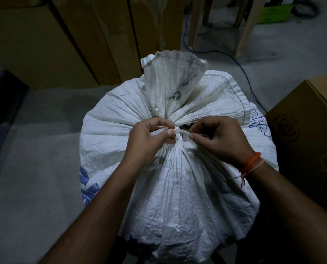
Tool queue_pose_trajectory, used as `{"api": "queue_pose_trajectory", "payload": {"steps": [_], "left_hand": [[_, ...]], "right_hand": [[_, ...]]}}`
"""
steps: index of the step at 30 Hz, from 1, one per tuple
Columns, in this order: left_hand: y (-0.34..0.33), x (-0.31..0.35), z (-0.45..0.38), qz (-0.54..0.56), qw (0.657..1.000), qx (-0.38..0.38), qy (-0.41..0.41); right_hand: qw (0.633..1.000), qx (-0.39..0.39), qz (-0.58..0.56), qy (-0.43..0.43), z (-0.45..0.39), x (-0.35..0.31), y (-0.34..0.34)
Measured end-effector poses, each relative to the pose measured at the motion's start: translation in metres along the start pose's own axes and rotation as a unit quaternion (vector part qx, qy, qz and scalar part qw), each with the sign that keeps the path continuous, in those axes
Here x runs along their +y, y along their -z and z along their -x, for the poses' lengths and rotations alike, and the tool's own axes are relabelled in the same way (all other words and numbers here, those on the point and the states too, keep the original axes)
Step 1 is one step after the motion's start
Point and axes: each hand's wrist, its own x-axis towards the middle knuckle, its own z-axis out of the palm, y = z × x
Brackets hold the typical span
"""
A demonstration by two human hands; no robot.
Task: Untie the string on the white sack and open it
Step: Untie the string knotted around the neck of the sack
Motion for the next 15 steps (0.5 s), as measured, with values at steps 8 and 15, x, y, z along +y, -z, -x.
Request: {"api": "queue_pose_trajectory", "payload": {"steps": [8,15], "left_hand": [[-0.002,0.002,0.001,-0.009,1.000,0.001,0.003],[-0.001,0.005,0.003,-0.004,1.000,0.001,0.003]], "right_hand": [[1.000,0.014,-0.014,0.006,-0.007,-0.001,-0.018],[0.999,0.018,-0.045,0.026,-0.004,-0.004,-0.009]]}}
